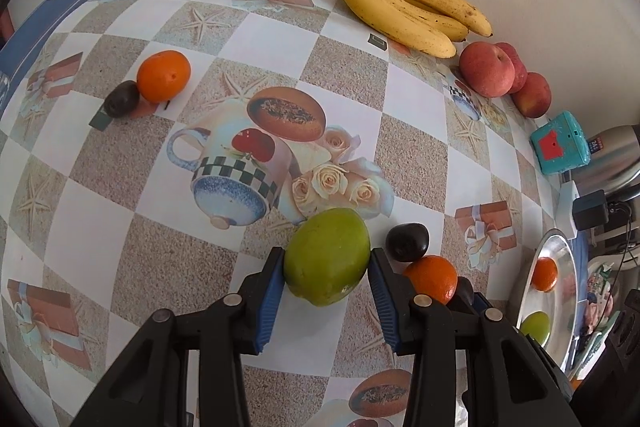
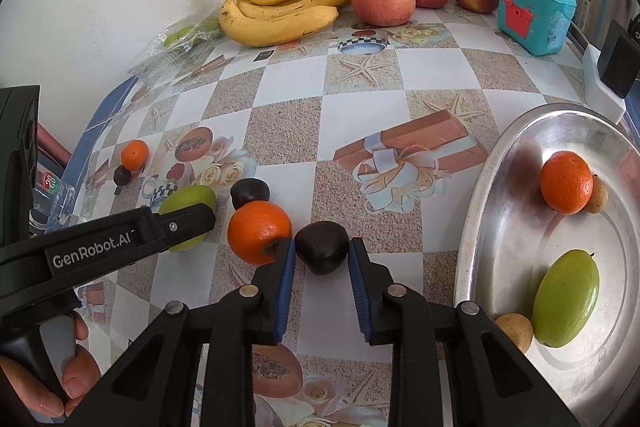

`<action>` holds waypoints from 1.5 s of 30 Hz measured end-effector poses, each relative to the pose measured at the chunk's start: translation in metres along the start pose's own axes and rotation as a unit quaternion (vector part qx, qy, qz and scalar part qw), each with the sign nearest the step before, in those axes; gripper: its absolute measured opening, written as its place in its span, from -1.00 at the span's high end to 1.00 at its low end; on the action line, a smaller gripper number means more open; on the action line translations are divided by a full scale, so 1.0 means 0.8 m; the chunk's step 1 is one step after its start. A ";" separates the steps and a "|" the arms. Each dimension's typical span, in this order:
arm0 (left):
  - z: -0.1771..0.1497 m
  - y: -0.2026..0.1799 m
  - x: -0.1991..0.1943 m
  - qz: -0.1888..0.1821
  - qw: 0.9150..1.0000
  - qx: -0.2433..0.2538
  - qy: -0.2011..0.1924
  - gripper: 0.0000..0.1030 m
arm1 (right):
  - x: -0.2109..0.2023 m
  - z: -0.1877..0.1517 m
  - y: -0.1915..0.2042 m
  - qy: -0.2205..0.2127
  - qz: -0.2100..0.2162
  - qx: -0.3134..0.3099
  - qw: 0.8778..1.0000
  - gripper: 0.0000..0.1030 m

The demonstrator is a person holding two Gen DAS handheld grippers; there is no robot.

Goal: Organize fruits
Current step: 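Grasp a black plum with the right tool while the left tool lifts the pear, then carry the pear into the bowl and open the left tool while the right tool carries the plum over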

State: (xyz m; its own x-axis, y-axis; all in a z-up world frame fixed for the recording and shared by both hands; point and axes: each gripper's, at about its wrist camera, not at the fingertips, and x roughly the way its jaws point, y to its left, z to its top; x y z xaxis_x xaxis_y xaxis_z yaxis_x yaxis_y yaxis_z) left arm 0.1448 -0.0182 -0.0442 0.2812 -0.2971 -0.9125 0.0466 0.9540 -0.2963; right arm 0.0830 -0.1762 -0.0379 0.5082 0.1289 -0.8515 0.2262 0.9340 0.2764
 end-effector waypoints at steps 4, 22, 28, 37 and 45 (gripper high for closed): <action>-0.003 0.002 -0.003 0.004 1.000 -0.003 -0.001 0.14 | -0.002 -0.001 -0.001 -0.001 0.002 0.003 1.000 0.46; -0.007 -0.006 -0.061 -0.007 0.999 -0.002 -0.051 0.14 | -0.063 0.011 -0.018 -0.035 -0.006 0.039 0.999 0.46; -0.012 -0.018 -0.073 -0.012 0.998 0.009 -0.059 0.14 | -0.083 0.013 -0.027 -0.042 -0.026 0.049 0.998 0.46; -0.033 -0.073 -0.075 -0.028 0.996 0.062 -0.050 0.14 | -0.102 0.009 -0.099 -0.035 -0.090 0.119 0.988 0.46; -0.071 -0.162 -0.066 -0.062 0.985 0.158 -0.031 0.14 | -0.125 -0.005 -0.161 -0.036 -0.121 0.182 0.975 0.46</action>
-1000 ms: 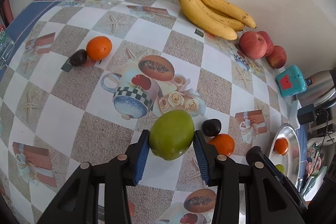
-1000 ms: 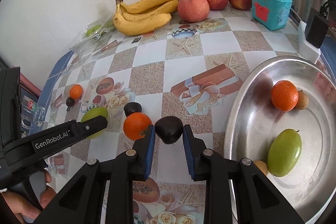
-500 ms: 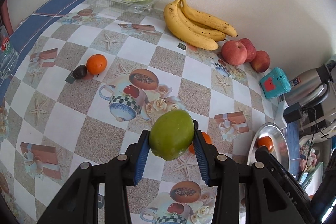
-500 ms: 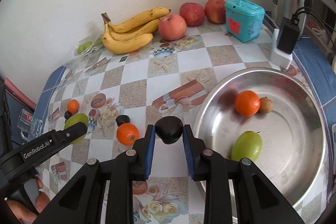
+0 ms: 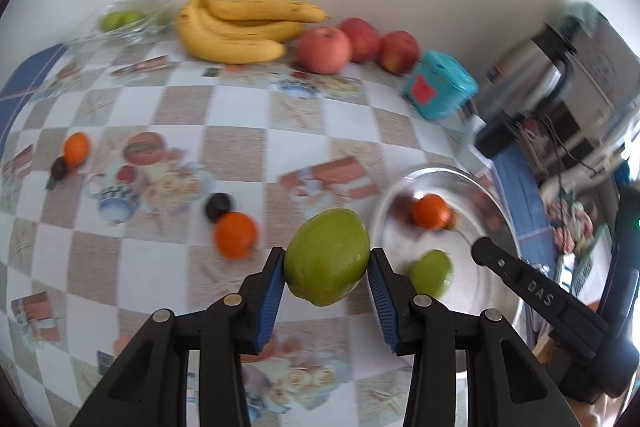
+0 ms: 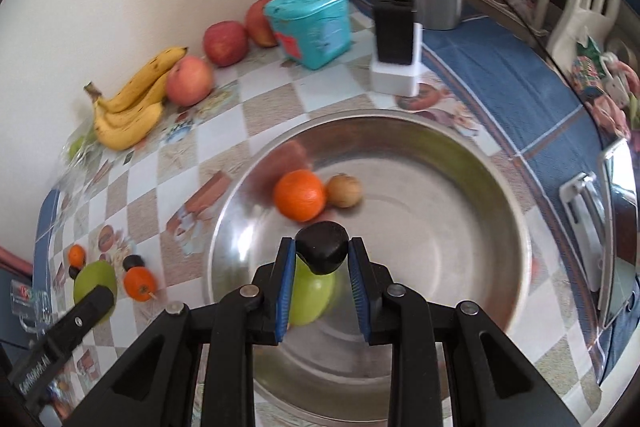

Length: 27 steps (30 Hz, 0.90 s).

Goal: Organize fruits
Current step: 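Carry the pear into the bowl and open the left tool while the right tool carries the plum over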

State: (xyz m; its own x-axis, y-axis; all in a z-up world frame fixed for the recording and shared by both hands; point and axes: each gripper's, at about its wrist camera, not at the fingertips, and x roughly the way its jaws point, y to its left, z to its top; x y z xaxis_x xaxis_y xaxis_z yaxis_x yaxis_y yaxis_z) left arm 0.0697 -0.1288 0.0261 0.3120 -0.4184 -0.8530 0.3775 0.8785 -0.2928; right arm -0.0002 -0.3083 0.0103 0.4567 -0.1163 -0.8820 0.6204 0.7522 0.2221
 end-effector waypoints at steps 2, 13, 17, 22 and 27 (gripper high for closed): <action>-0.001 -0.019 0.006 -0.013 1.000 0.016 0.002 0.14 | -0.005 0.002 -0.011 -0.003 -0.001 0.010 1.000 0.46; -0.007 -0.068 0.046 -0.017 0.996 0.083 0.003 0.13 | -0.004 0.003 -0.039 0.007 -0.003 0.029 1.000 0.46; -0.007 -0.073 0.061 -0.010 0.996 0.089 0.009 0.13 | 0.013 -0.002 -0.047 0.028 -0.003 0.037 0.999 0.46; -0.009 -0.086 0.078 -0.002 0.995 0.102 0.018 0.13 | 0.025 -0.005 -0.051 0.044 -0.001 0.043 0.998 0.45; -0.006 -0.094 0.086 0.004 0.994 0.105 0.020 0.14 | 0.029 -0.004 -0.053 0.048 -0.007 0.047 0.998 0.43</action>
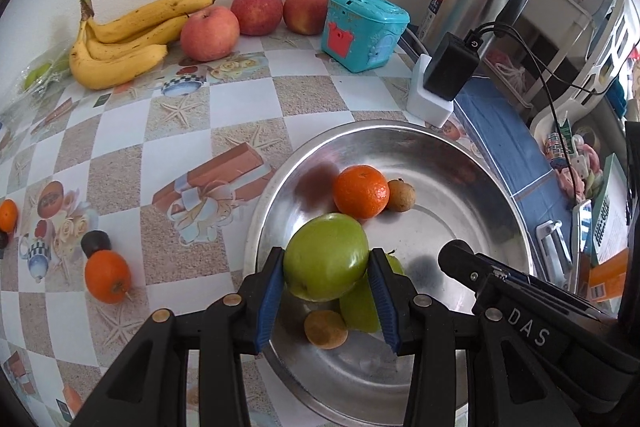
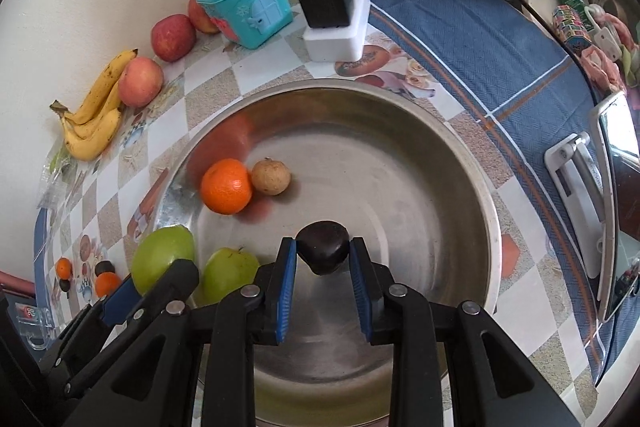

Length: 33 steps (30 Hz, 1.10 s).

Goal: Organize fruits
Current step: 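Carry the pear into the bowl and open the left tool while the right tool carries the plum over, then open the right tool to drop the plum into the bowl, then withdraw both tools from the bowl toward the orange and plum on the table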

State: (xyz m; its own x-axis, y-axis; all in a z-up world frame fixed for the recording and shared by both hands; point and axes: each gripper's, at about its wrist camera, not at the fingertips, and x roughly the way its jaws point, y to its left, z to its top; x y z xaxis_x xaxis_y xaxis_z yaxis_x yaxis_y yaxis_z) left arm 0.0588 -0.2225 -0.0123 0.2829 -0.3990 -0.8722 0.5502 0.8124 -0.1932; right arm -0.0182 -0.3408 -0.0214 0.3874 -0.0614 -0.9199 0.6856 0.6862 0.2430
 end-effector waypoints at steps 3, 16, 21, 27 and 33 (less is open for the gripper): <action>0.003 -0.003 -0.002 0.005 1.000 0.003 -0.006 0.13 | 0.002 0.001 -0.003 0.003 0.001 0.003 1.000 0.43; 0.009 0.013 -0.028 0.006 1.000 -0.021 -0.005 0.07 | -0.009 0.005 -0.003 -0.004 -0.005 -0.001 1.000 0.21; 0.008 0.044 -0.036 0.035 0.997 -0.062 0.011 -0.12 | -0.018 0.006 0.000 -0.015 -0.008 -0.006 1.000 0.00; 0.005 0.088 -0.052 0.074 0.991 -0.107 0.006 -0.36 | -0.021 0.003 0.013 -0.018 -0.008 -0.026 0.999 -0.17; -0.005 0.133 -0.065 0.112 0.980 -0.163 -0.002 -0.67 | -0.021 -0.006 0.038 -0.016 -0.001 -0.059 0.998 -0.19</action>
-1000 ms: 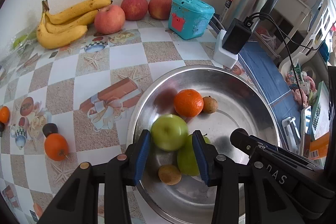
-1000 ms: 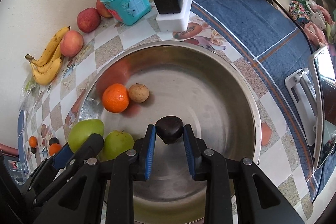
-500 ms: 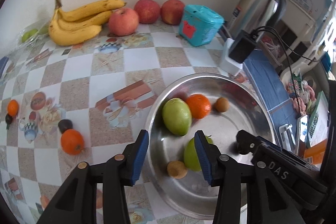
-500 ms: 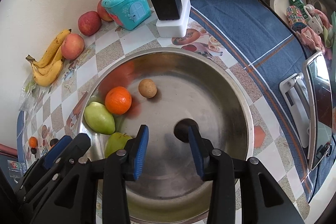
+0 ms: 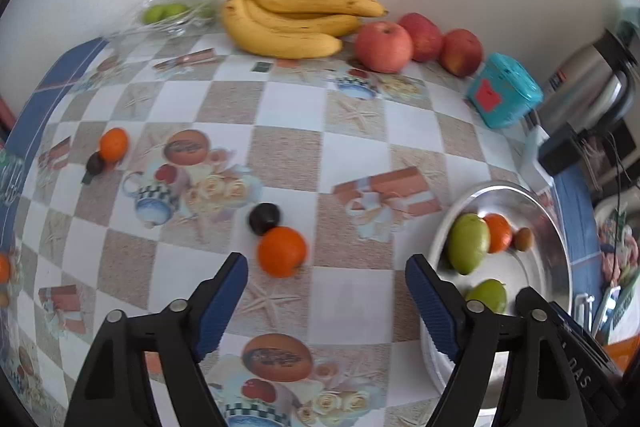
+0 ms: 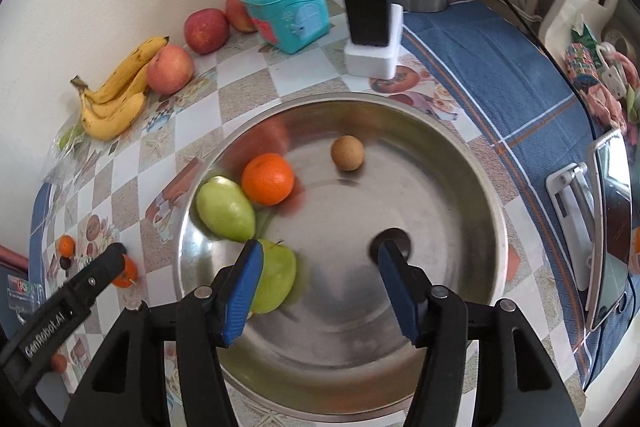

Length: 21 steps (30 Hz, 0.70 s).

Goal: Organize fruits
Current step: 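Withdraw both tools from the bowl toward the orange and plum on the table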

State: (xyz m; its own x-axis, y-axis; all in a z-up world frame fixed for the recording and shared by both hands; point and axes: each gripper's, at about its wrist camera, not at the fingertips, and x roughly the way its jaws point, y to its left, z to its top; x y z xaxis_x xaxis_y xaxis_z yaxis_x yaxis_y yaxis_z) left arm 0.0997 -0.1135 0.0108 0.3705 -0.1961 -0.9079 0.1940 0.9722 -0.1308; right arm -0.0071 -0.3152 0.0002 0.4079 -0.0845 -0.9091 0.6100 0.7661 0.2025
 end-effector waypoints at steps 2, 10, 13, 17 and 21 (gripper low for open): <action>0.000 0.013 -0.001 0.008 1.000 -0.013 -0.001 -0.70 | -0.001 -0.003 0.010 0.000 0.004 -0.012 1.000 -0.19; 0.003 0.049 -0.003 0.024 0.999 -0.022 0.004 -0.86 | -0.004 -0.012 0.048 -0.005 0.014 -0.059 0.998 -0.19; 0.006 0.057 -0.008 0.034 0.999 -0.021 -0.005 -0.89 | -0.002 -0.016 0.057 -0.003 0.019 -0.071 0.997 -0.19; 0.009 0.065 -0.014 0.053 0.998 -0.008 -0.015 -0.94 | -0.001 -0.020 0.067 -0.004 0.018 -0.083 0.996 -0.19; 0.010 0.070 -0.016 0.061 0.998 0.000 -0.023 -1.00 | 0.000 -0.023 0.072 -0.009 0.018 -0.089 0.996 -0.33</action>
State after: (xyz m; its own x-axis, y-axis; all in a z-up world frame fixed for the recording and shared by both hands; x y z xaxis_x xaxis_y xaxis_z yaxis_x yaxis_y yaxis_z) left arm 0.1132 -0.0576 0.0187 0.4329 -0.0816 -0.8977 0.1447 0.9893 -0.0201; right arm 0.0155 -0.2594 0.0054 0.4404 -0.0640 -0.8955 0.4656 0.8691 0.1669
